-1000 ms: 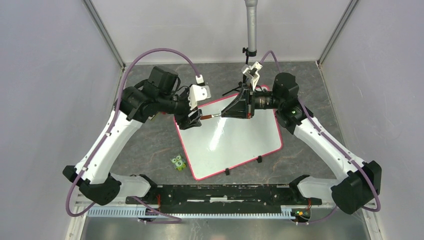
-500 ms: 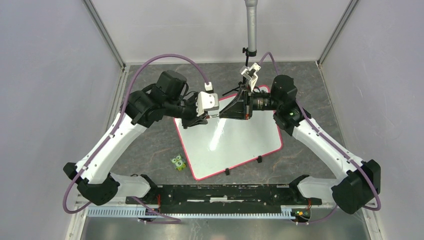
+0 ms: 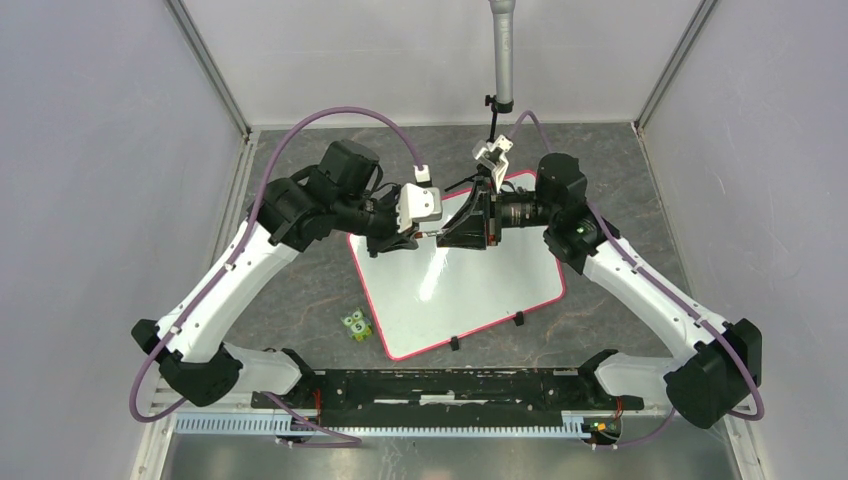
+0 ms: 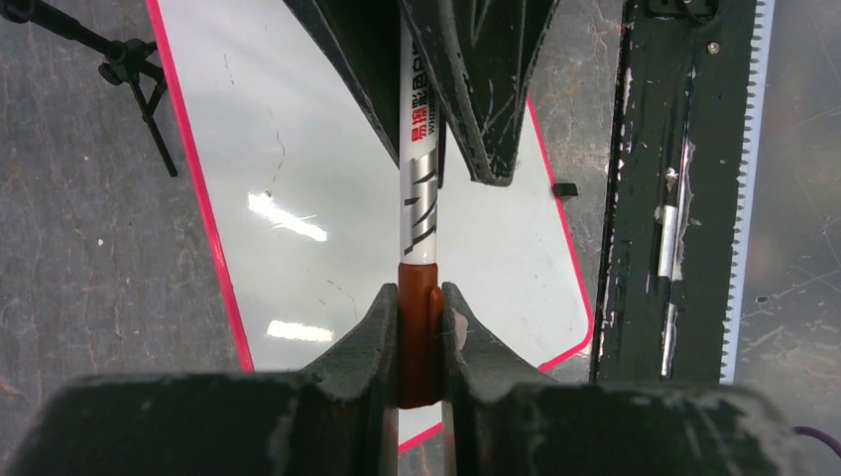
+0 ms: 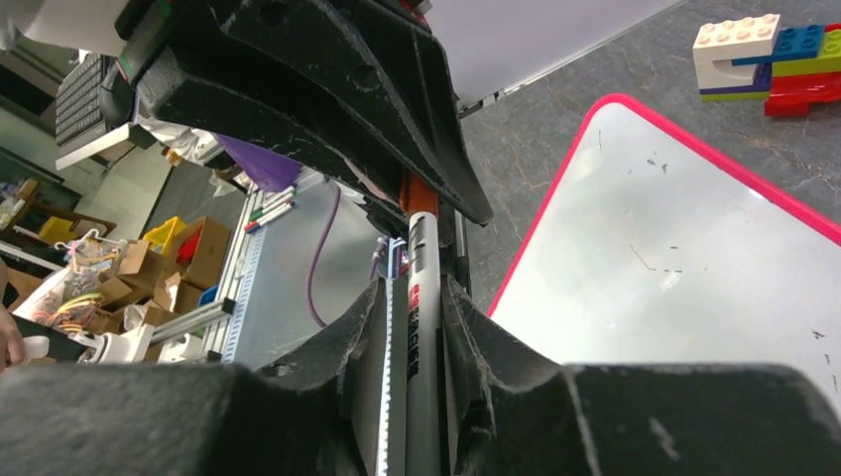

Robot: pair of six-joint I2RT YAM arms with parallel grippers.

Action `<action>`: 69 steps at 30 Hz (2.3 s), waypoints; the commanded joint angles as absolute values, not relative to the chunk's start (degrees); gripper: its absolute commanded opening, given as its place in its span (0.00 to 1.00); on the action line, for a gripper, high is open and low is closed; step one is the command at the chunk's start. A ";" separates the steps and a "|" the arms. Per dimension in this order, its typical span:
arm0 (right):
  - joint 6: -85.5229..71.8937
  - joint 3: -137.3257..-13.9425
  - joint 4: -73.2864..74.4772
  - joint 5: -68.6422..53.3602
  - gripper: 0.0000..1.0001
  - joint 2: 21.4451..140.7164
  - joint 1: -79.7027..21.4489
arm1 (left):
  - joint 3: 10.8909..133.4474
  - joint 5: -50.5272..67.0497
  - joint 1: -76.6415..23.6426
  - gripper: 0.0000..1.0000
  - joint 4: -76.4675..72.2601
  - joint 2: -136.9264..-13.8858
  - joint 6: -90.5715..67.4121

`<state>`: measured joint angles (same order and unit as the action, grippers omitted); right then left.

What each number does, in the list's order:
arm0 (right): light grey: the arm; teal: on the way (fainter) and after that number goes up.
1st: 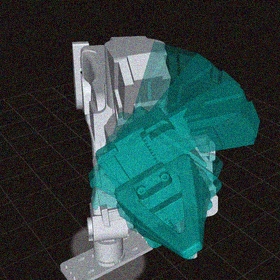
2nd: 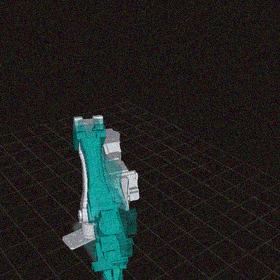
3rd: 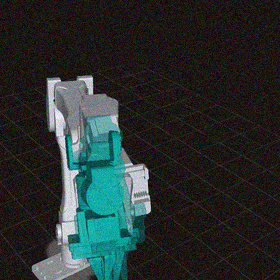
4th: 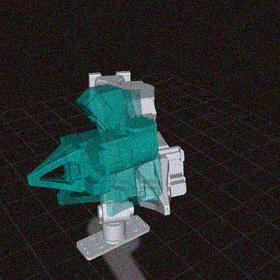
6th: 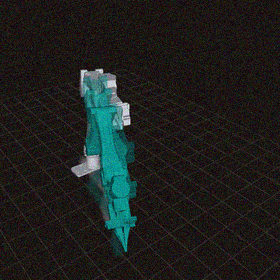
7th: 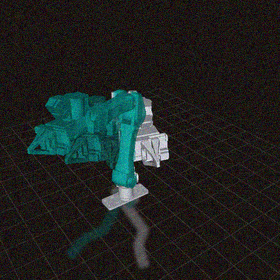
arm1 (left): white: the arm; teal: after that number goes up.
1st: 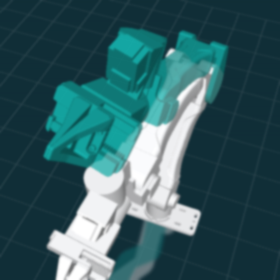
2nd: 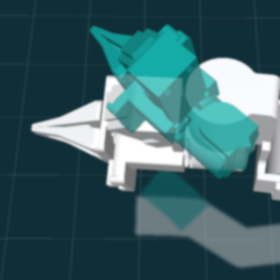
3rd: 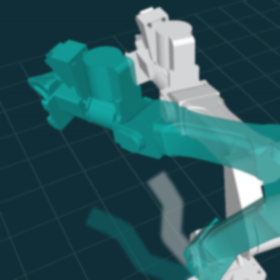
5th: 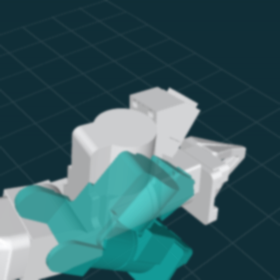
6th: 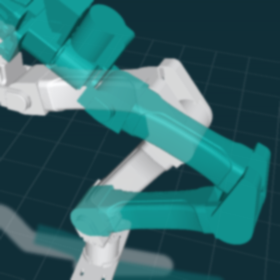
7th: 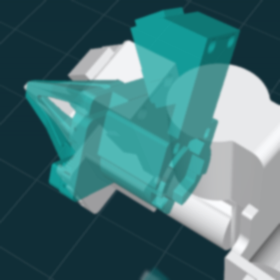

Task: Write a sentence on the whiteboard
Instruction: Pass from the right arm to the left, then open the whiteboard marker from the pen cap, then put down the pen cap at the corner of the board.

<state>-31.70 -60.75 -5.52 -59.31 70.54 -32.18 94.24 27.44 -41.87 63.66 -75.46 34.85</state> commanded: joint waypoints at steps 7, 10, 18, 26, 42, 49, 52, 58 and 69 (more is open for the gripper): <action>-29.88 -64.57 -4.64 -59.33 0.42 70.65 -33.40 | 96.77 28.67 -43.40 0.03 62.79 -76.08 38.20; -29.20 -65.37 -3.71 -59.06 0.45 71.02 -33.31 | 96.10 28.39 -43.51 0.03 63.27 -75.88 38.41; -26.86 -66.29 -1.00 -58.20 0.48 71.37 -33.22 | 94.73 26.91 -43.51 0.02 64.05 -74.77 38.20; -27.61 -65.71 -1.98 -57.88 0.42 71.20 -33.31 | 95.58 28.38 -43.51 0.02 64.03 -75.48 37.02; -24.82 -68.01 2.45 -56.70 0.00 72.44 -30.67 | 92.54 28.33 -42.16 0.02 62.39 -74.02 33.08; -21.01 -69.98 7.84 -60.22 0.00 72.31 -24.57 | 89.33 30.68 -34.14 0.02 63.38 -70.51 33.07; -18.08 -71.48 11.41 -62.89 0.00 72.36 -20.27 | 87.65 30.61 -30.31 0.02 65.47 -68.65 34.64; -3.72 -76.38 25.92 -63.57 0.00 72.60 -17.23 | 84.63 29.32 -18.04 0.02 66.30 -65.41 31.73; 15.39 -80.54 42.52 -53.34 0.00 72.64 -17.57 | 65.50 26.65 18.26 0.02 60.11 -69.42 35.33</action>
<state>6.79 -78.30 35.59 -57.74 72.97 -17.23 72.01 29.63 12.58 63.77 -67.33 33.74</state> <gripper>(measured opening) 0.159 0.208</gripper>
